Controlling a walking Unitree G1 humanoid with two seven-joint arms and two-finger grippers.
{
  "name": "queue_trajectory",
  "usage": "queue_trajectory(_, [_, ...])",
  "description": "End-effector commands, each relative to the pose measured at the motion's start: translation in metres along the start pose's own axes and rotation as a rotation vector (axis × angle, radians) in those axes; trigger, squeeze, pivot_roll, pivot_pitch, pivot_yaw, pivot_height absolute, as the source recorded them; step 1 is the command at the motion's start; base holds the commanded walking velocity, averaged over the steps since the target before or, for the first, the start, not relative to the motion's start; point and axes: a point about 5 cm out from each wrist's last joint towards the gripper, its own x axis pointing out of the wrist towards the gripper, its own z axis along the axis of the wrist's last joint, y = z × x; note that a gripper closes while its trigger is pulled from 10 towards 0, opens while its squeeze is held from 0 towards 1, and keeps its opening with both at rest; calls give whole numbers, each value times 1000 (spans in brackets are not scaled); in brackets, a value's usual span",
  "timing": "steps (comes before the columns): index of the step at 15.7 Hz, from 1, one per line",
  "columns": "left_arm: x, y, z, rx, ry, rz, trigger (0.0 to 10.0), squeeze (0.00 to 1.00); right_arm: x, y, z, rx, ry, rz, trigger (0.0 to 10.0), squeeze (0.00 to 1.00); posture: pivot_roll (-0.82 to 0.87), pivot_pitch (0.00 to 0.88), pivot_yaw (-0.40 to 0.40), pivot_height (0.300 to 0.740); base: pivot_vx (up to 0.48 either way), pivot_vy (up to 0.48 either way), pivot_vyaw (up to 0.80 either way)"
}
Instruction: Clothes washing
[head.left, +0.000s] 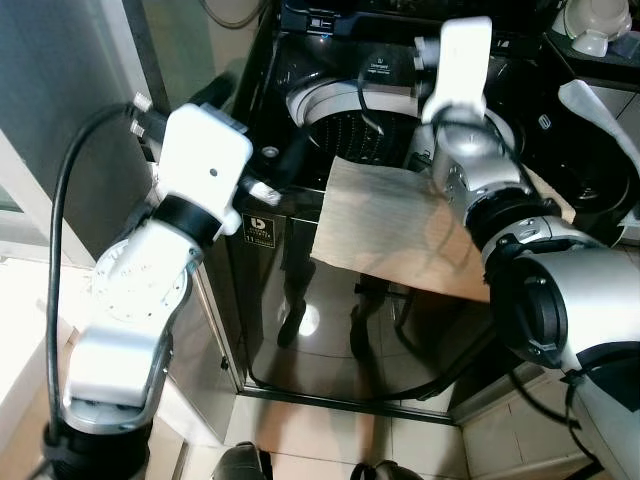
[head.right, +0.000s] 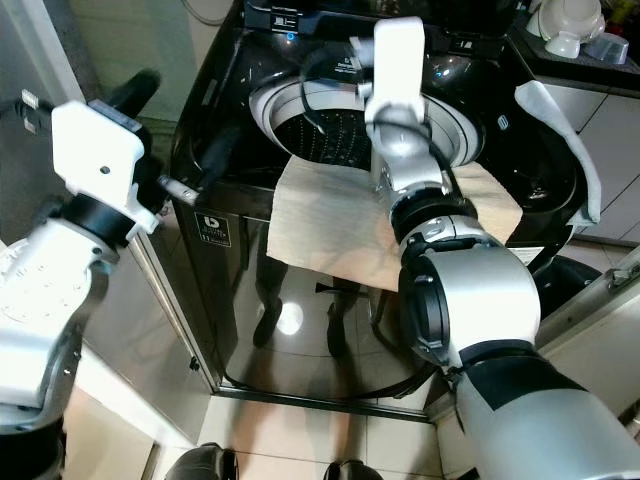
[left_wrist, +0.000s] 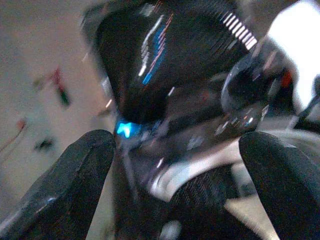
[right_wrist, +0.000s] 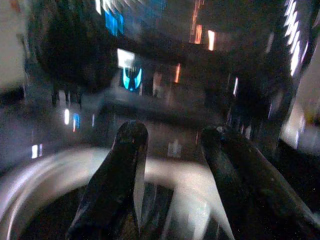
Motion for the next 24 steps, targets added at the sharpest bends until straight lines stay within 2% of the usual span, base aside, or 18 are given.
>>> queue_trajectory(1, [-4,0,-16,-22,77,35,10000,0,-2,-9,7,-23,-121,-45,10000,0,175,51,-81,740,0,0,0])
queue_trajectory(2, [-10,-3,-28,-50,119,49,10000,0,-14,-19,13,-58,-300,-100,10000,0,139,37,-73,740,0,0,0])
queue_trajectory(3, [-14,-7,-34,-67,135,39,10000,0,-35,-29,17,-87,-439,-138,10000,0,119,33,-69,740,0,0,0])
queue_trajectory(4, [-15,-10,-38,-77,141,27,10000,0,-51,-34,14,-83,-464,-157,10000,0,75,23,-61,740,0,0,0])
queue_trajectory(5, [-13,-15,-41,-82,140,3,10000,0,-67,-42,-1,-70,-392,-187,10000,0,43,14,-56,740,0,0,0])
queue_trajectory(7, [-7,-29,-41,-73,121,-72,10000,0,-107,-61,-38,-122,-269,-231,10000,0,0,9,-41,740,0,0,0])
queue_trajectory(9, [-4,-35,-40,-64,101,-136,10000,0,-130,-68,-56,-176,-208,-228,10000,0,-35,0,-17,740,0,0,0])
queue_trajectory(11, [-6,-39,-35,-65,64,-229,10000,0,-172,-66,-75,-216,-119,-168,10000,0,-45,0,-6,740,0,0,0])
queue_trajectory(12, [-7,-39,-35,-68,64,-228,10000,0,-175,-64,-78,-204,-96,-143,10000,0,-51,0,3,740,0,0,0])
queue_trajectory(13, [-9,-36,-39,-100,77,-147,10000,0,-176,-52,-86,-122,-33,-58,10000,0,-53,0,6,740,0,0,0])
queue_trajectory(14, [-10,-32,-48,-140,126,11,10000,0,-174,-41,-92,-51,17,15,10000,0,-48,0,3,740,0,0,0])
queue_trajectory(15, [-11,-31,-52,-153,146,57,10000,0,-173,-38,-95,-30,39,42,10000,0,-48,0,3,740,0,0,0])
queue_trajectory(16, [-20,-33,-65,-209,209,122,10000,0,-175,-36,-98,-21,66,69,10000,0,-36,0,-8,740,0,0,0])
queue_trajectory(17, [-24,-36,-69,-204,229,113,10000,0,-178,-36,-99,-22,76,71,10000,0,-31,0,-13,740,0,0,0])
queue_trajectory(18, [-36,-43,-77,-166,267,64,10000,0,-190,-39,-108,-9,140,52,10000,0,-13,0,-19,740,0,0,0])
queue_trajectory(19, [-39,-43,-78,-153,281,53,10000,0,-194,-37,-111,-6,164,53,10000,0,-9,0,-14,740,0,0,0])
queue_trajectory(21, [-35,-45,-80,-100,280,7,10000,0,-188,-30,-111,-9,160,100,10000,0,-12,0,-17,740,0,0,-747])
queue_trajectory(24, [-29,-43,-82,-107,275,56,10000,0,-157,-18,-105,-18,129,151,10000,0,-14,0,-11,740,-81,0,0])
